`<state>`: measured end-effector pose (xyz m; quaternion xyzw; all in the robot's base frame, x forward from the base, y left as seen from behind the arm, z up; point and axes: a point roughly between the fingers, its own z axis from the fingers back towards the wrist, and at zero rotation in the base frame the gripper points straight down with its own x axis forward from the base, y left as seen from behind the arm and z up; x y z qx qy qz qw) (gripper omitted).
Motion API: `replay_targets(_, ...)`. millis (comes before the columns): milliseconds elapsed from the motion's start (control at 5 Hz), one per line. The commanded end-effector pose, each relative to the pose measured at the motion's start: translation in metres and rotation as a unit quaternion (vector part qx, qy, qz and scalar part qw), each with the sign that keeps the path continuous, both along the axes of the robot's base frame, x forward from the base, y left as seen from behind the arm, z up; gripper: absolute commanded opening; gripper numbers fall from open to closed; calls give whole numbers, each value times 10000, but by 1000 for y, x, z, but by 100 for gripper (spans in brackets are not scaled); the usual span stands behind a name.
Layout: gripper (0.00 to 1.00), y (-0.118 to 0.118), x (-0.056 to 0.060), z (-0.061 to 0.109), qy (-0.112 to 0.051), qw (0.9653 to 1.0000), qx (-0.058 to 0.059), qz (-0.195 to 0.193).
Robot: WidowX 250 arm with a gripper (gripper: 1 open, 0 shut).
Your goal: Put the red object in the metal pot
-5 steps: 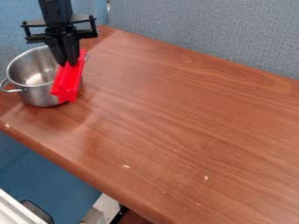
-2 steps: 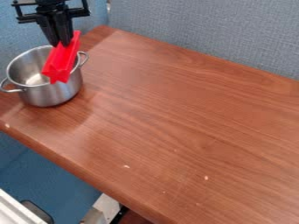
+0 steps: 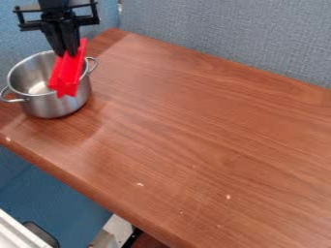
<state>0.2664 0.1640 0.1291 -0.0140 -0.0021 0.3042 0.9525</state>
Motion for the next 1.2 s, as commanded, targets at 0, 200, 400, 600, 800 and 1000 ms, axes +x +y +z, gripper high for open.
replay_targets(0, 0, -6, 0, 26, -270, 9988, 233, 336)
replay_targets(200, 0, -3, 5, 39, -297, 9992, 245, 101)
replay_targets(400, 0, 7, 7, 49, -334, 9983, 436, -169)
replay_targets(600, 0, 26, 3, 45, -407, 9969, 665, 87)
replay_targets(800, 0, 44, -1, 35, -444, 9942, 911, 359)
replay_targets(1000, 0, 44, -10, 21, -383, 9932, 1064, 288)
